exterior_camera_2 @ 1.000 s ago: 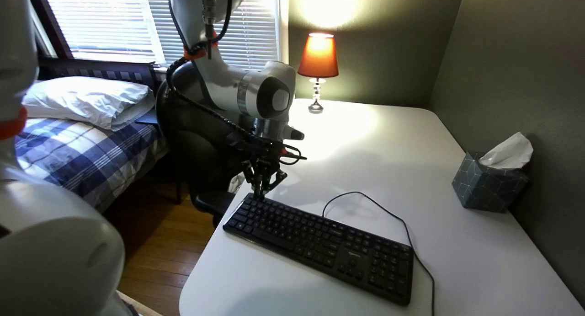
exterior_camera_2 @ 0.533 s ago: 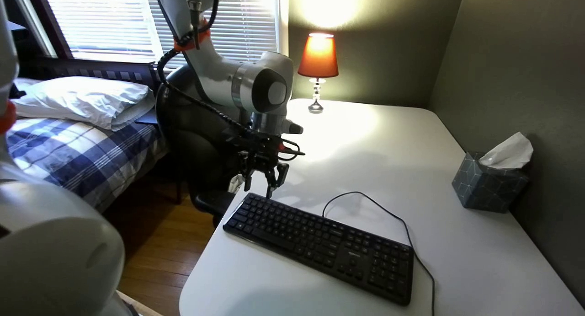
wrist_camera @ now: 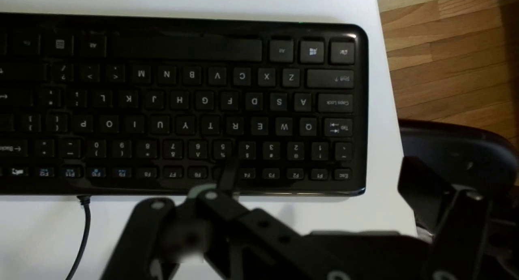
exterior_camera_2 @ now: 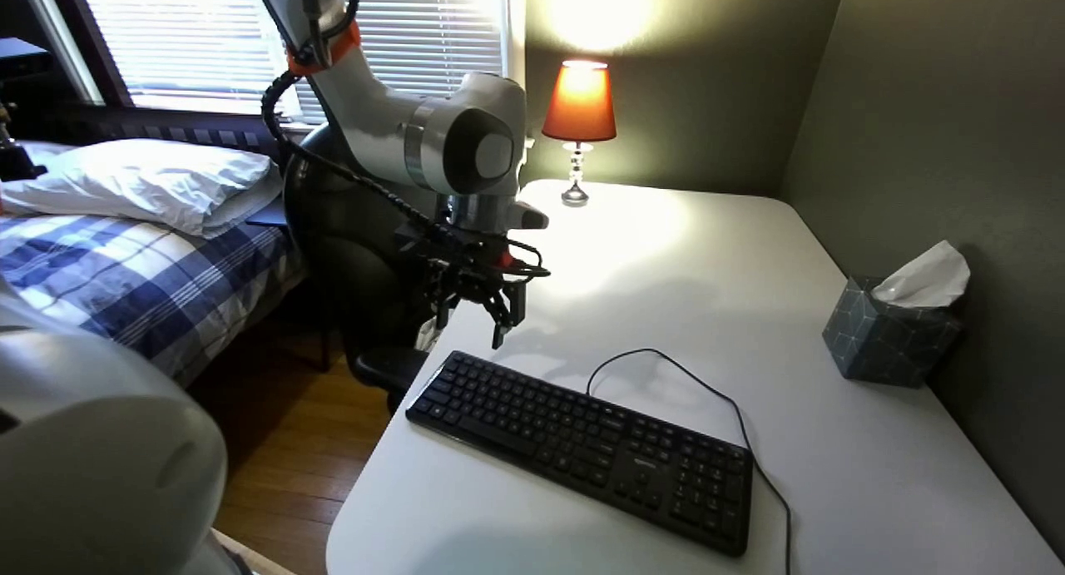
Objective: Press number 3 on the keyboard
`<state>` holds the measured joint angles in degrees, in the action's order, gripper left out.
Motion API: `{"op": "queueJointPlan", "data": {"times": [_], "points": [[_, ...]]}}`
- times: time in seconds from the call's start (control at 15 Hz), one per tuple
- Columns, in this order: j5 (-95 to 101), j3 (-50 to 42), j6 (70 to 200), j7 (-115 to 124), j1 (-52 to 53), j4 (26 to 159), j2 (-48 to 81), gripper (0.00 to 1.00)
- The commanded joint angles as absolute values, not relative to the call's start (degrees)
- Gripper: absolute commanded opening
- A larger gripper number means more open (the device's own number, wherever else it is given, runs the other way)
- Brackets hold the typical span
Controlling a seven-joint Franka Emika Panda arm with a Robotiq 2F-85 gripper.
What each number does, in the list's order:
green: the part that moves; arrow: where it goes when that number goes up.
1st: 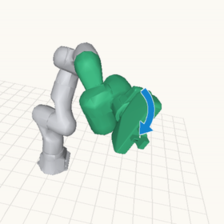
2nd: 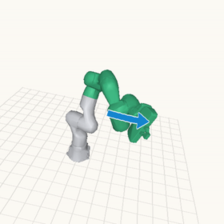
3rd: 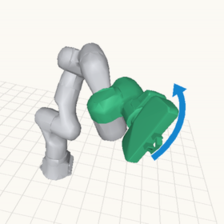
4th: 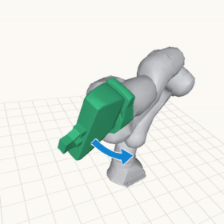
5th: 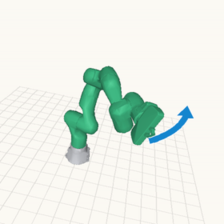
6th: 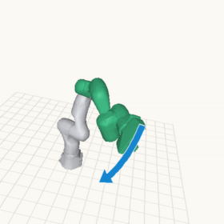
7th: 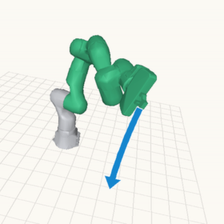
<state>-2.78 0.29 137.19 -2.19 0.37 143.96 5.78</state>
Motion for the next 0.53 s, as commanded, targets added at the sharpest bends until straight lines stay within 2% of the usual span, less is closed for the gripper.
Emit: {"op": "queueJointPlan", "data": {"times": [0.0,0.47], "points": [[-2.46,0.68,139.59,-0.75,0.74,148.10,1.43,1.00],[-1.78,0.77,140.80,1.40,0.87,151.35,-3.11,1.00]]}}
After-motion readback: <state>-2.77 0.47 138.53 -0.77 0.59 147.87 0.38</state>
